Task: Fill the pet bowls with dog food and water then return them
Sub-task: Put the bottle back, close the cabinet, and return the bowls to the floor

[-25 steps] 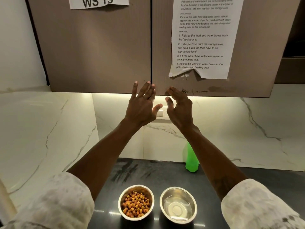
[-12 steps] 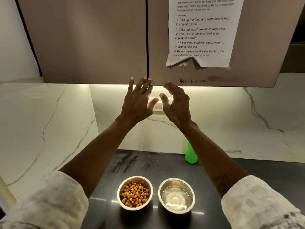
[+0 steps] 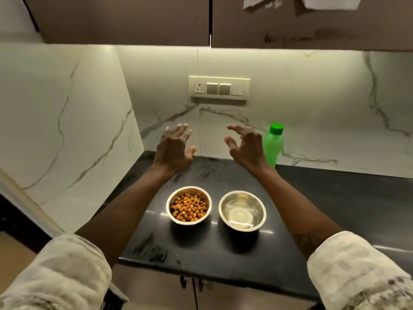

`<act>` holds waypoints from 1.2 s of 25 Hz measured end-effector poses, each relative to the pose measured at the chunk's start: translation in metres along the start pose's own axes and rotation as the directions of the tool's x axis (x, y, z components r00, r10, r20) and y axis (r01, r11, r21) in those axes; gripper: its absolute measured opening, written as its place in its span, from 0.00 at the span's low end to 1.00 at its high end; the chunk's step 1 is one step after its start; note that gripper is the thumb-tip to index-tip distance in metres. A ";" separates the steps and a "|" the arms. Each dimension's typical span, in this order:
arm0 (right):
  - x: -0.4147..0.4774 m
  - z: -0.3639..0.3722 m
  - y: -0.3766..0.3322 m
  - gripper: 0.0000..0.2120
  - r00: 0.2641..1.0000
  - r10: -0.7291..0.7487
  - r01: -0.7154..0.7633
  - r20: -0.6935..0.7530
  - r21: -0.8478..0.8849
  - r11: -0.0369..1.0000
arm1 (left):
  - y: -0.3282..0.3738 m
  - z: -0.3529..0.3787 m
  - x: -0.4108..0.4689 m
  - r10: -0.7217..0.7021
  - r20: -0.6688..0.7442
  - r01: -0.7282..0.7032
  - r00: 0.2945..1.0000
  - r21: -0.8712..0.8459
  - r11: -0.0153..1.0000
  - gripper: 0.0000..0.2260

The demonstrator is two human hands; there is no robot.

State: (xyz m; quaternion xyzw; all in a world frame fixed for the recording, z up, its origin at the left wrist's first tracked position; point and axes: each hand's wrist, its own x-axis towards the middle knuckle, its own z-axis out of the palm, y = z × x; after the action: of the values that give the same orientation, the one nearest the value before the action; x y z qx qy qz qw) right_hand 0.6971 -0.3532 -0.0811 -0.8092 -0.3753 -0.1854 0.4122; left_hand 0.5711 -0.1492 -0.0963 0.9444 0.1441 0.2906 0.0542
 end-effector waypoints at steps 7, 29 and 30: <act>-0.069 0.038 0.094 0.19 0.917 0.291 -0.262 0.273 -0.138 0.955 | -0.041 0.066 -0.091 -0.439 0.329 0.455 0.836 0.034 0.890 0.28; -0.148 0.072 0.153 0.12 0.523 0.601 -0.530 0.604 -0.321 0.785 | -0.037 0.084 -0.221 -0.787 0.554 0.920 0.270 -0.389 0.042 0.15; -0.148 0.077 0.146 0.12 0.530 0.576 -0.513 0.622 -0.305 0.802 | -0.037 0.075 -0.232 -0.801 0.538 0.916 0.265 -0.399 0.035 0.15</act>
State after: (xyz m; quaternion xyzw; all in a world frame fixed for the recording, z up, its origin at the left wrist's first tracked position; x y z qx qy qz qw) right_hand 0.7110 -0.4135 -0.2935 -0.9101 -0.2209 0.2511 0.2446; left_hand 0.4213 -0.1855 -0.2883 0.5934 0.5642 0.1472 0.5548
